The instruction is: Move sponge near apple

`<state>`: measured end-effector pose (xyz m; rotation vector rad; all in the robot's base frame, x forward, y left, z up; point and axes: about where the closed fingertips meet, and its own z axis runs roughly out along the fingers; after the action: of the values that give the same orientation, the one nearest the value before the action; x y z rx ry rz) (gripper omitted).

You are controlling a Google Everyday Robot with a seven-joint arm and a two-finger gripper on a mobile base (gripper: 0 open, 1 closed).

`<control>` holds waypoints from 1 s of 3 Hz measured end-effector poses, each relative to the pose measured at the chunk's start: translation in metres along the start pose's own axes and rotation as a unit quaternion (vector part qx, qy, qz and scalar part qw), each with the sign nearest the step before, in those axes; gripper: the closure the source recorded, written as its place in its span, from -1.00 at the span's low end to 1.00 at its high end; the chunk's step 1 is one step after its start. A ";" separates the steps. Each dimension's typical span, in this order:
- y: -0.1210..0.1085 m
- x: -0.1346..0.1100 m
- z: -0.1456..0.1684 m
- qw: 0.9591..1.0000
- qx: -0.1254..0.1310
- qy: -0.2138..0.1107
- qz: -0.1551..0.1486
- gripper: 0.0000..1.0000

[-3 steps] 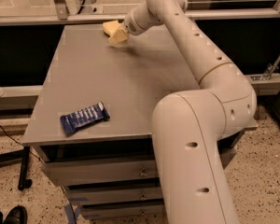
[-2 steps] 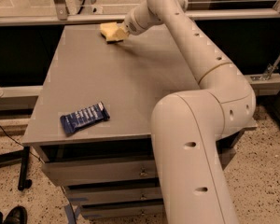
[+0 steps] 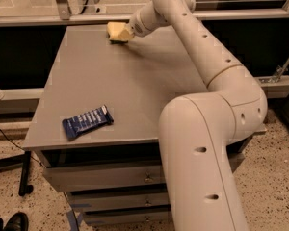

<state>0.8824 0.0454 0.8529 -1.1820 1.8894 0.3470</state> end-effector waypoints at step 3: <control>-0.012 -0.035 -0.080 0.997 0.032 -0.036 -0.065 1.00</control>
Offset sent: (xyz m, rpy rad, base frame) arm -0.0284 -0.0467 0.0952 -0.0074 -0.1889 0.0237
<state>0.8572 0.0111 0.9299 -1.2265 1.7400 0.2520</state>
